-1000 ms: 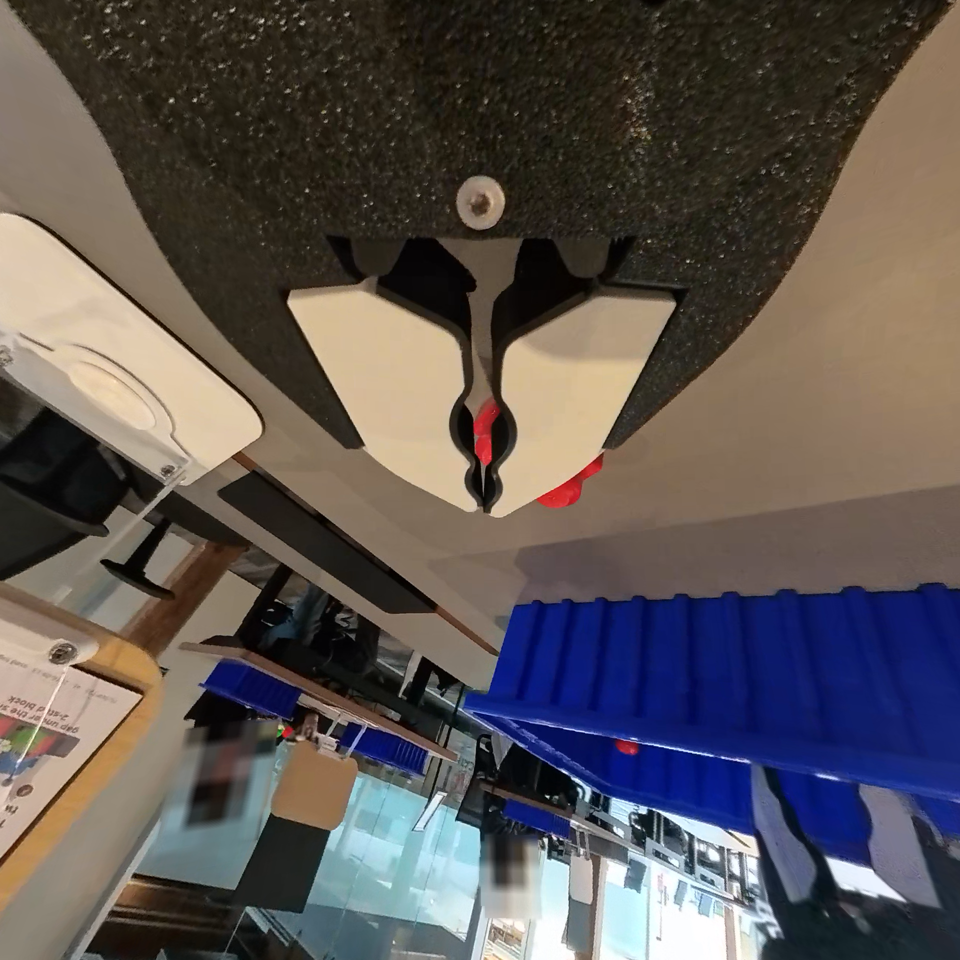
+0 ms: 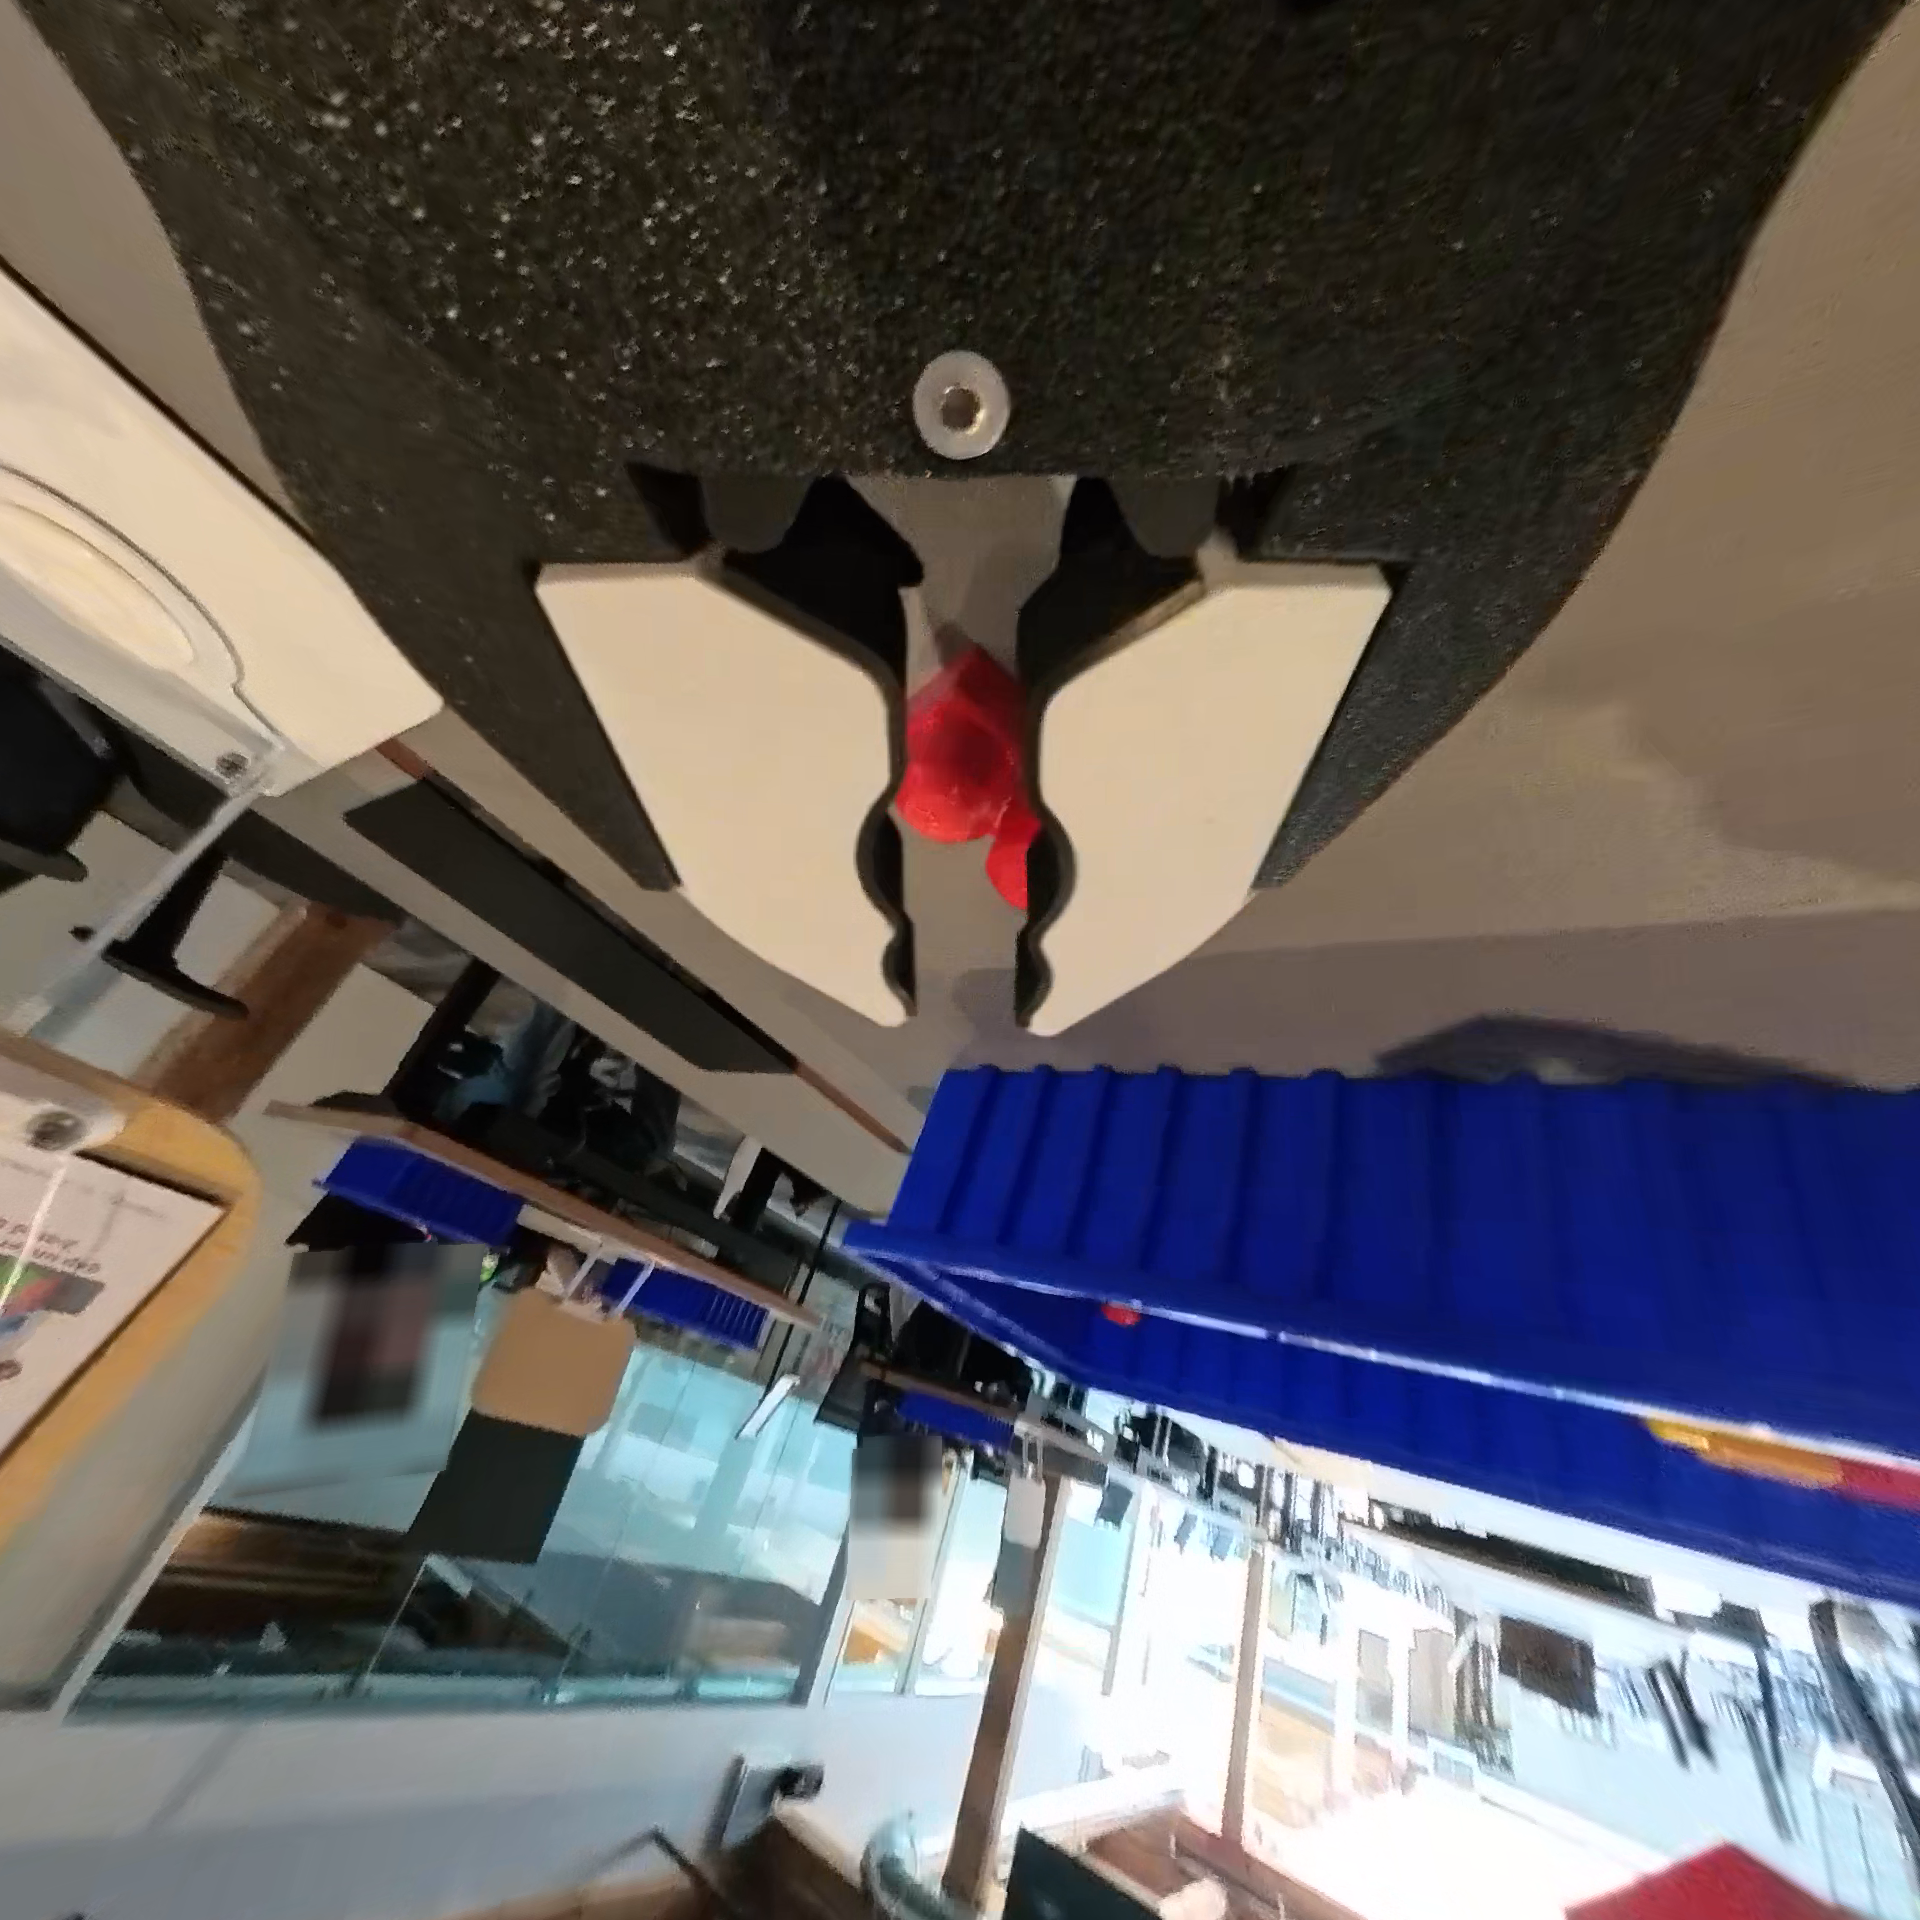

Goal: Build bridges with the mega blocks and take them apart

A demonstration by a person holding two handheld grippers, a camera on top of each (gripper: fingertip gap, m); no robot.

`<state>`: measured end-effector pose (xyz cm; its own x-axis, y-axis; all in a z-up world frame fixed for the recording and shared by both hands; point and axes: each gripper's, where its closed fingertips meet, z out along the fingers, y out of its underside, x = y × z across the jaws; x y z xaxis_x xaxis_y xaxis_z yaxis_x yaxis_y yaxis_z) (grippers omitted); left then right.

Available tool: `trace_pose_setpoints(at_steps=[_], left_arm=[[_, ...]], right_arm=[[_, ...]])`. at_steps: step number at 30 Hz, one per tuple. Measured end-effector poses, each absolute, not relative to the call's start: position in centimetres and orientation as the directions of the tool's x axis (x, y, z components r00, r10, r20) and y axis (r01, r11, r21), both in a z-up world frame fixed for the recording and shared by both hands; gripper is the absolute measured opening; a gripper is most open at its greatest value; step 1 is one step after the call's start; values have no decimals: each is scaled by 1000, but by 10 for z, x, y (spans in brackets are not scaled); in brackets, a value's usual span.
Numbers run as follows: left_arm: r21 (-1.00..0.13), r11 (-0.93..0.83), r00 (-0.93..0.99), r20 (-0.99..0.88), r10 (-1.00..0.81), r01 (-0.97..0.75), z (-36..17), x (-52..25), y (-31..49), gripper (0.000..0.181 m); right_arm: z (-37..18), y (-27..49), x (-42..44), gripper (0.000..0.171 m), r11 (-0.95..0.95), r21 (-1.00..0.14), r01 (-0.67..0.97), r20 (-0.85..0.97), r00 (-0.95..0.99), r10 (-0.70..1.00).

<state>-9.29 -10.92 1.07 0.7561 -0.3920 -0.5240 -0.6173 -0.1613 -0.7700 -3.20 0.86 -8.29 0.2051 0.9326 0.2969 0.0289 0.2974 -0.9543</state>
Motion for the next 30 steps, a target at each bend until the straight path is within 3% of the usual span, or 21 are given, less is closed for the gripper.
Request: trace_pose_setpoints(at_steps=[4, 7, 14, 17, 21, 26, 30], left_arm=[[-917, -27, 856, -361, -370, -398, 3, -29, -104, 39], [-971, -28, 889, -204, -411, -236, -16, -2, -92, 39], [-987, -32, 847, -120, -518, -159, -67, 15, -58, 41], [-986, 17, 807, -148, -572, -169, -74, 22, -53, 36], [-960, 23, 806, -248, -537, -280, -88, 13, -44, 0], [-943, 113, 853, -332, -403, -313, -75, -7, -46, 30], [-922, 109, 899, -386, -206, -371, -79, -33, -43, 33]], right_arm=[[-70, 15, -11, 44, 200, -975, -96, 174, 226, 958], [-66, 28, 13, 62, 170, -975, -142, 123, 291, 949], [-67, 11, 51, 76, 253, -966, -58, 233, 234, 944], [-64, 4, 55, 77, 271, -962, -26, 262, 185, 947], [-85, -7, 50, 77, 202, -972, 124, 208, 41, 977], [-114, -40, 37, 76, 194, -951, 240, 159, -155, 975], [-136, -95, 23, 77, 219, -901, 375, 81, -350, 933]])
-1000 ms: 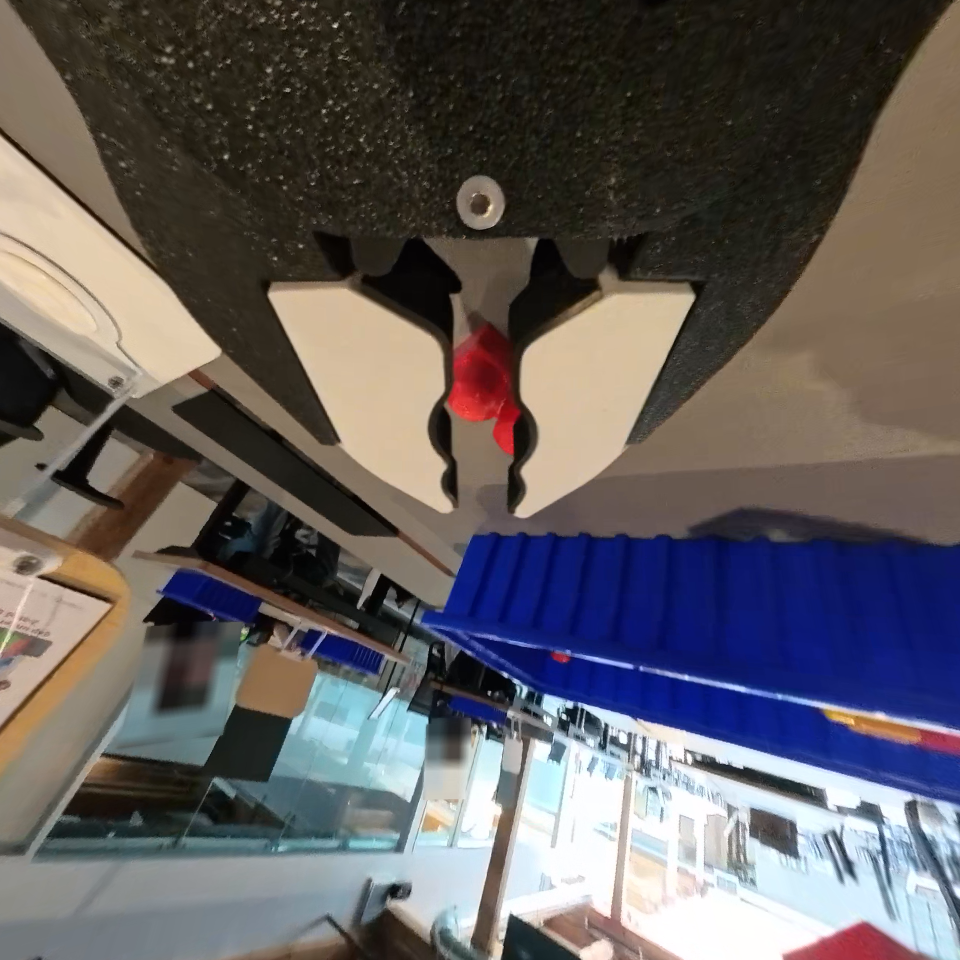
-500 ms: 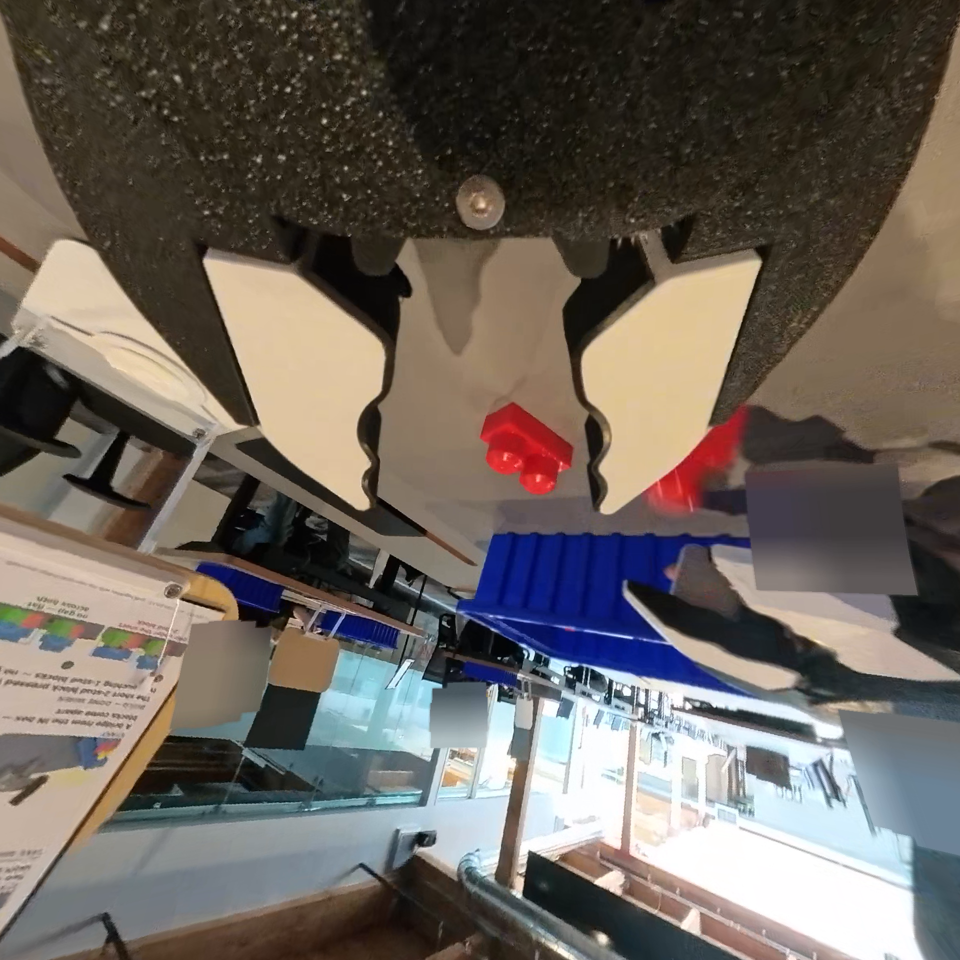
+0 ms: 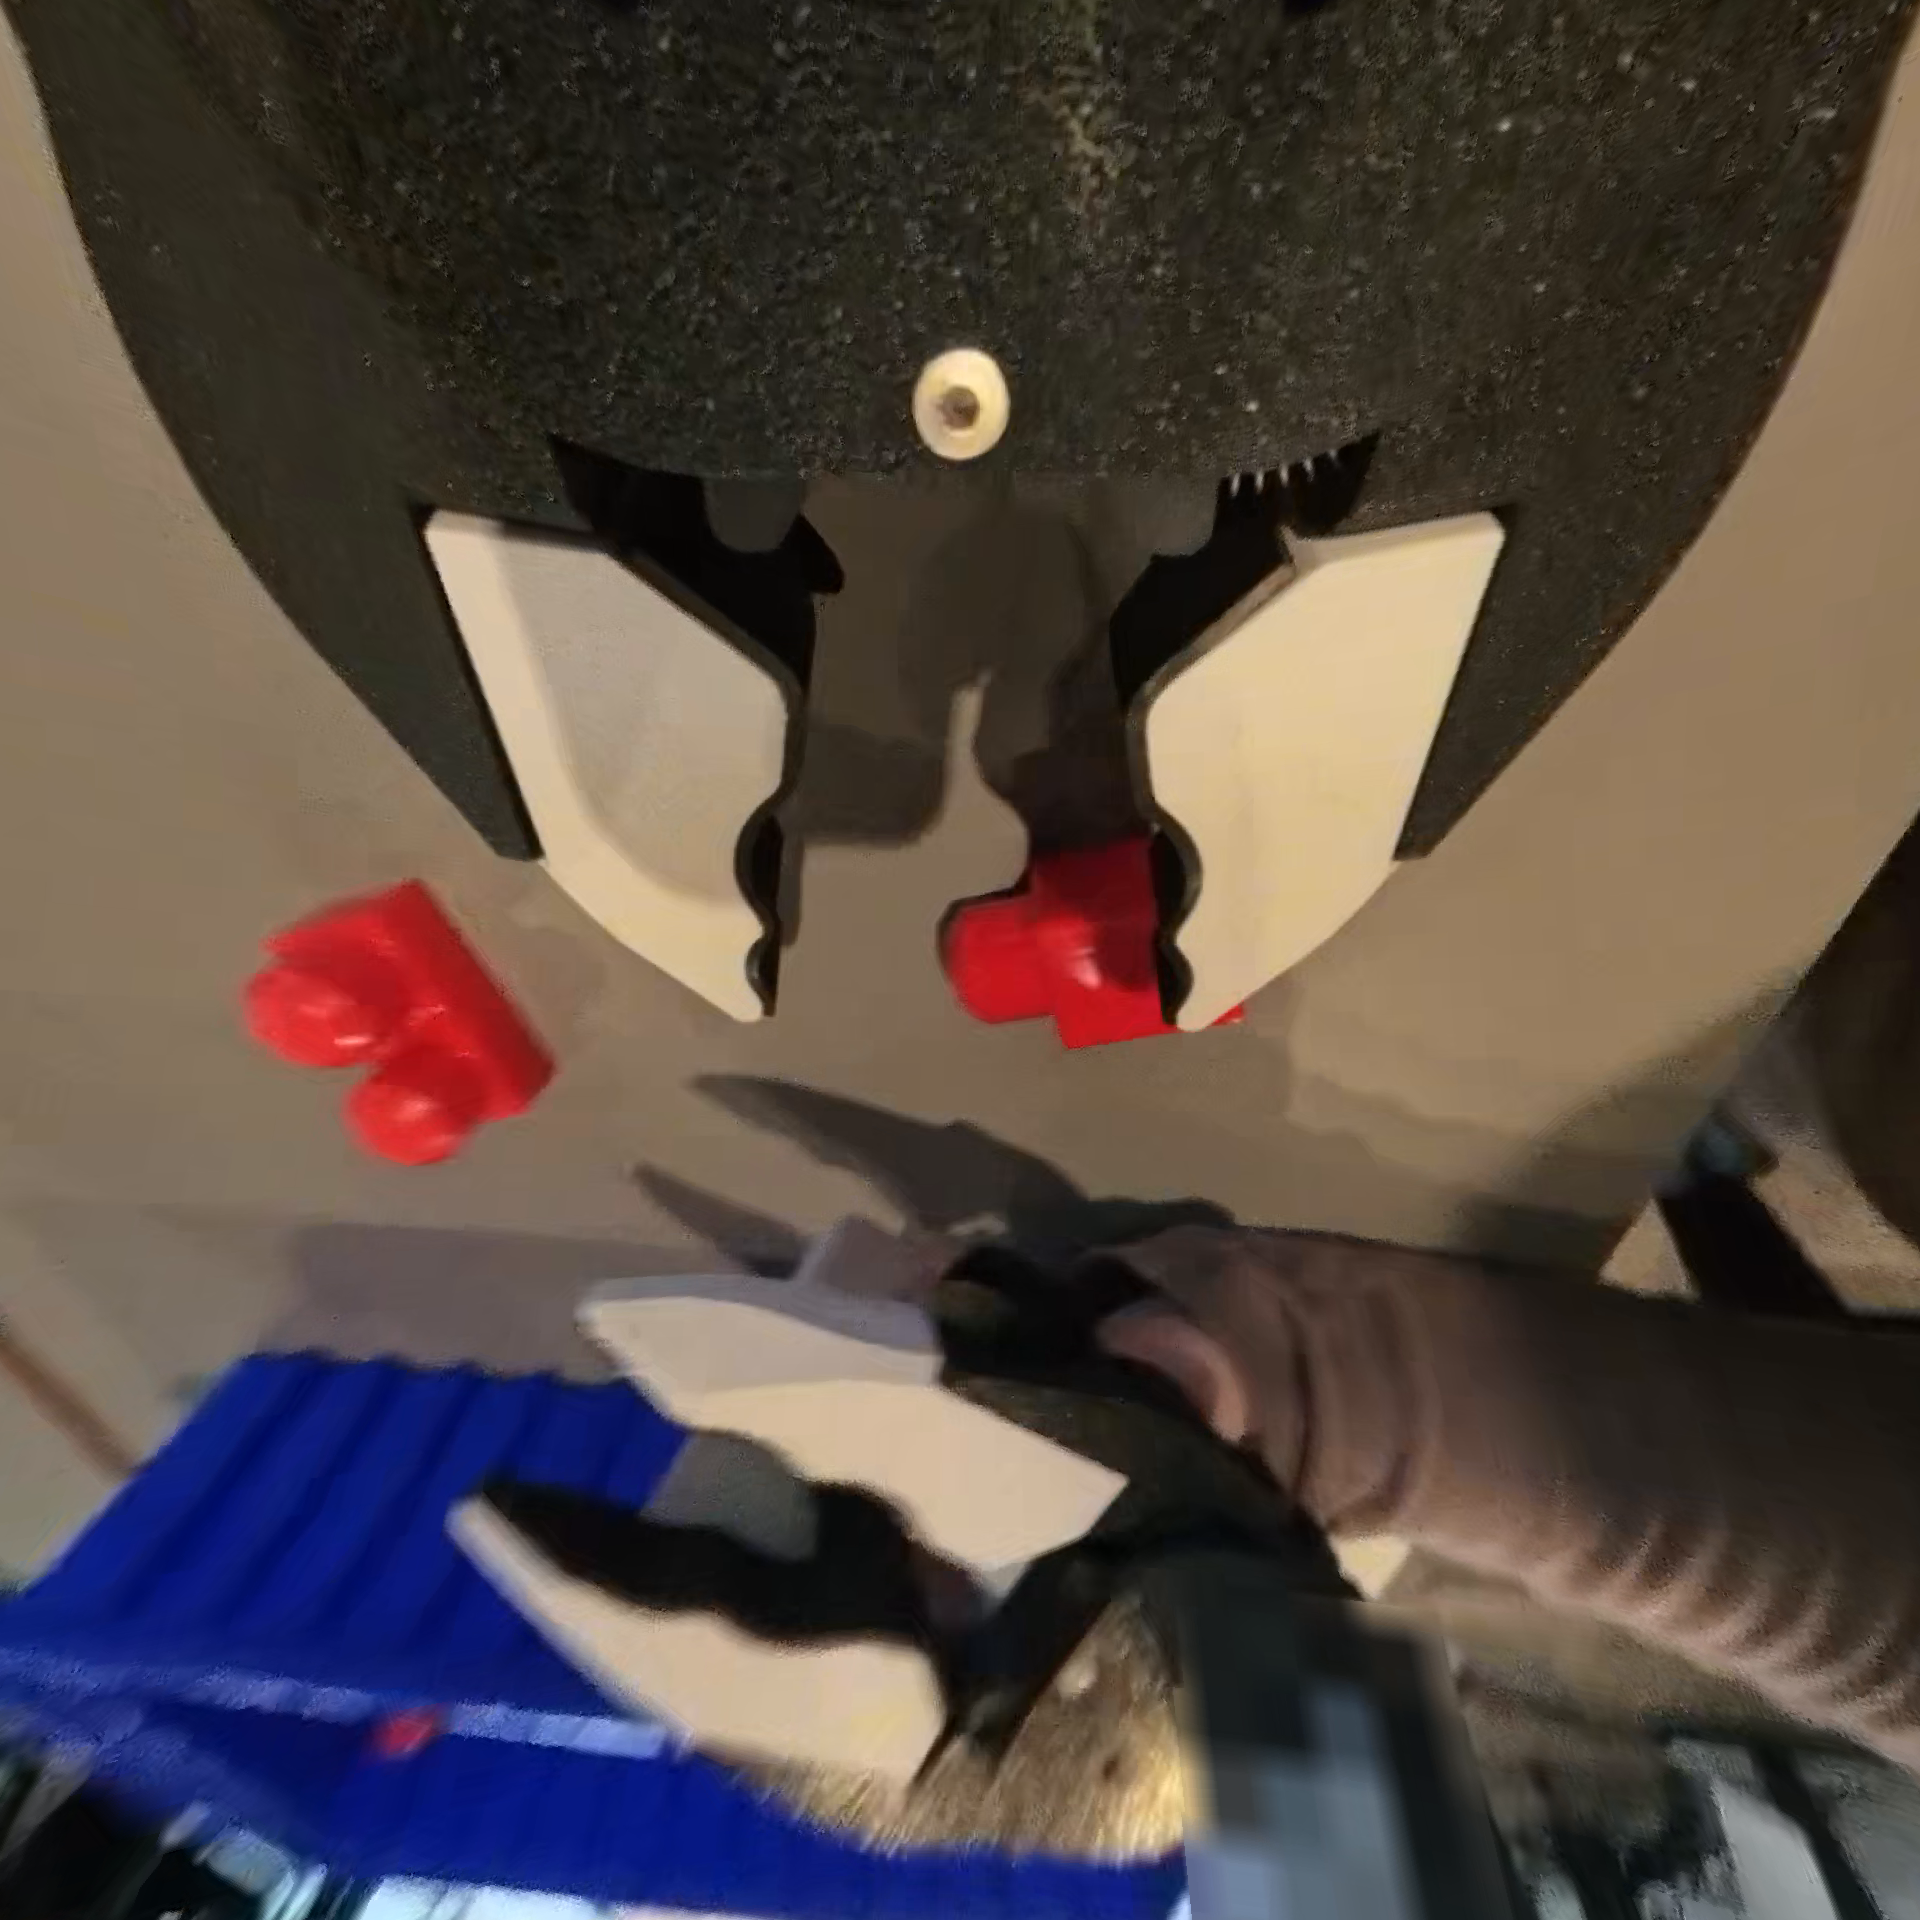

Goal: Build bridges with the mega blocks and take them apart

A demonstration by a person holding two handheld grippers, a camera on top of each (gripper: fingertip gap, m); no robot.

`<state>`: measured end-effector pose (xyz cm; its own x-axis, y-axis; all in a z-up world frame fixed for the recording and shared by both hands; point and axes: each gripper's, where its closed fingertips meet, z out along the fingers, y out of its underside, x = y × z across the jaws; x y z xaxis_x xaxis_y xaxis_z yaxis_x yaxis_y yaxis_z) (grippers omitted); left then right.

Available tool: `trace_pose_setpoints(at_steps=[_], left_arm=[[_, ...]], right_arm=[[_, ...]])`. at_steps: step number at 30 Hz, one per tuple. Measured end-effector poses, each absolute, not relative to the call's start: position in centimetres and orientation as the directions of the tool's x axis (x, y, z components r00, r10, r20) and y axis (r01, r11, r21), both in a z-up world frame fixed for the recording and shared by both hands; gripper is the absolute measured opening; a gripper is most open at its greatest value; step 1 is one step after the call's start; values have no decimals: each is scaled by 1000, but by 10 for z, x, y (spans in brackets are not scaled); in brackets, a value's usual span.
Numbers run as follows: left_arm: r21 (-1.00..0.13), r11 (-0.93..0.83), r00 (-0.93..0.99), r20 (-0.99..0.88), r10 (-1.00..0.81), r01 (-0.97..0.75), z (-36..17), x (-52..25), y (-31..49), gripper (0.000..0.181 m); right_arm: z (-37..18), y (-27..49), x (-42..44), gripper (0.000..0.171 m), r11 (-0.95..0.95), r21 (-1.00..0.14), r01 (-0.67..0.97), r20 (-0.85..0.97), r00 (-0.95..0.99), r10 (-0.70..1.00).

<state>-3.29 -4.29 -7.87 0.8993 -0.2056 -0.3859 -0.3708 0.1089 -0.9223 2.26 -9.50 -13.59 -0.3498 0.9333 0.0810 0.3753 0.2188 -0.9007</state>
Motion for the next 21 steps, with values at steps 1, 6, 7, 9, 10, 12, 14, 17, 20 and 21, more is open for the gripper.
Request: trace_pose_setpoints(at_steps=[1, 6, 7, 9, 10, 12, 14, 17, 20, 21], left_arm=[[-913, 98, 895, -409, -178, -397, -82, -35, -42, 34], [-896, -19, 883, -434, -178, -444, -94, -35, -42, 29], [-906, -31, 891, -409, -199, -423, -93, -33, -44, 31], [-932, -58, 911, -336, -240, -359, -88, -32, -48, 44], [-945, -76, 920, -287, -266, -317, -87, -32, -50, 50], [-965, -121, 931, -184, -314, -231, -85, -32, -55, 66], [-968, -176, 925, -102, -367, -176, -87, -31, -63, 81], [-961, -237, 909, -29, -415, -139, -91, -30, -77, 93], [-955, -280, 891, 39, -453, -100, -90, -26, -90, 93], [-951, -299, 879, 75, -472, -79, -89, -23, -93, 91]], right_arm=[[-146, -103, 21, 77, 245, -869, 430, 75, -374, 924], [-160, -132, 16, 86, 145, -828, 542, -130, -437, 890], [-164, -132, 16, 89, 143, -814, 563, -139, -428, 893], [-168, -135, 16, 90, 110, -794, 598, -188, -414, 891], [-170, -135, 16, 93, 110, -779, 618, -197, -407, 892], [-167, -139, 18, 96, 91, -774, 627, -234, -416, 879], [-165, -143, 19, 97, 74, -773, 630, -261, -422, 868], [-171, -146, 22, 67, 108, -741, 662, -254, -425, 869], [-167, -138, 19, 66, 160, -757, 634, -159, -416, 895], [-163, -131, 18, 66, 199, -776, 598, -84, -411, 908]])
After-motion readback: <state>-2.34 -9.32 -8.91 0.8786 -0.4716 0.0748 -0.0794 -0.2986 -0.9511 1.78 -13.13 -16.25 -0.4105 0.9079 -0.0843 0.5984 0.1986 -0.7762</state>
